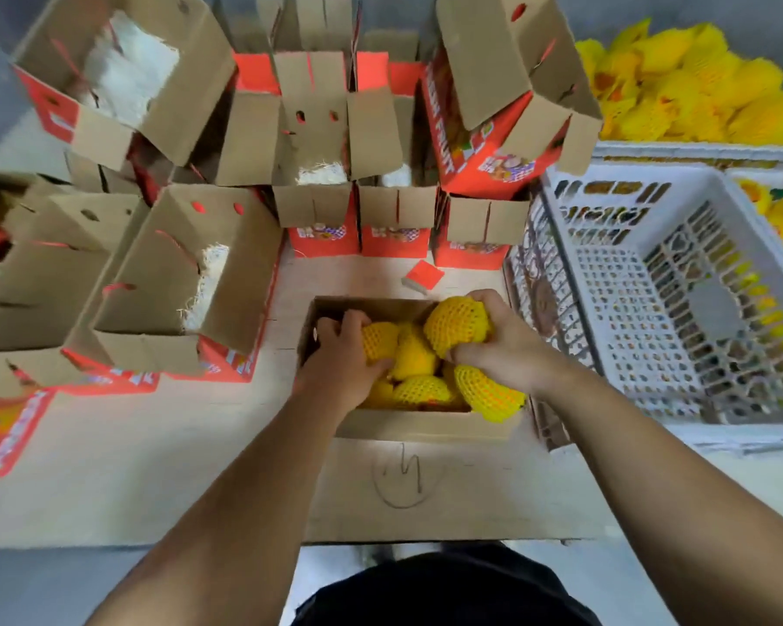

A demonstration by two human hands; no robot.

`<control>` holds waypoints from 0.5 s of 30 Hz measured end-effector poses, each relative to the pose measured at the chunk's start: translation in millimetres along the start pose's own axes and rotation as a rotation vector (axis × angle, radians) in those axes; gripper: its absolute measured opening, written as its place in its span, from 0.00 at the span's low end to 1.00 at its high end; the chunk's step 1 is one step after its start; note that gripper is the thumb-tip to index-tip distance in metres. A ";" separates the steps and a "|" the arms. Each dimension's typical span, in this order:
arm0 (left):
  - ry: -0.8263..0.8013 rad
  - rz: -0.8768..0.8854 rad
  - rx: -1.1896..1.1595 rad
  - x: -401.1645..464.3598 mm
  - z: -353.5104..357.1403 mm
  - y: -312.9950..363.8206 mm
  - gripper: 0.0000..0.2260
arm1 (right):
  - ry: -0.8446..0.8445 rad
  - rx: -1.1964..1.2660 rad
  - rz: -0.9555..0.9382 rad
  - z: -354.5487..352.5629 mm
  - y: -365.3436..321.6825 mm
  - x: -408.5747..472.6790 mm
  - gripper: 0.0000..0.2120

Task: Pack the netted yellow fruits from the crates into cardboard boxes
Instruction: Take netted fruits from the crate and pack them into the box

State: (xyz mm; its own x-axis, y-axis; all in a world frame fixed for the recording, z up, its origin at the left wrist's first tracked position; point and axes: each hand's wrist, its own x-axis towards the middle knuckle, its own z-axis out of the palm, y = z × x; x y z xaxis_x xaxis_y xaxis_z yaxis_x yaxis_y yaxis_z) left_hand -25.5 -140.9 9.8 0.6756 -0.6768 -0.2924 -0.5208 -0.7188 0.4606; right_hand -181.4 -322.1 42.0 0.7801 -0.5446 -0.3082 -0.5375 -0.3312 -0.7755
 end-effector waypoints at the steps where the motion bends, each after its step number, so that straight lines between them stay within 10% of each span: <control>1: -0.019 0.004 0.018 2.3 4.5 -1.9 0.28 | -0.036 -0.062 0.012 -0.8 -2.4 3.7 0.32; 8: -0.051 -0.004 -0.079 10.8 13.9 -6.4 0.28 | -0.407 -0.707 0.007 30.0 -33.2 26.5 0.45; 15: 0.362 0.296 0.088 -1.0 14.4 -4.4 0.24 | -0.339 -0.554 0.035 29.6 -22.6 14.6 0.60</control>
State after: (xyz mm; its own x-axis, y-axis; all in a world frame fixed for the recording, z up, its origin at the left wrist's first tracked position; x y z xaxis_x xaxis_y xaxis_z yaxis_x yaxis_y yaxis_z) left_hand -31.4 -139.4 -4.0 0.6216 -0.7671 0.1587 -0.7500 -0.5244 0.4032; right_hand -148.4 -299.8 38.7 0.7684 -0.3189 -0.5549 -0.5792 -0.7154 -0.3908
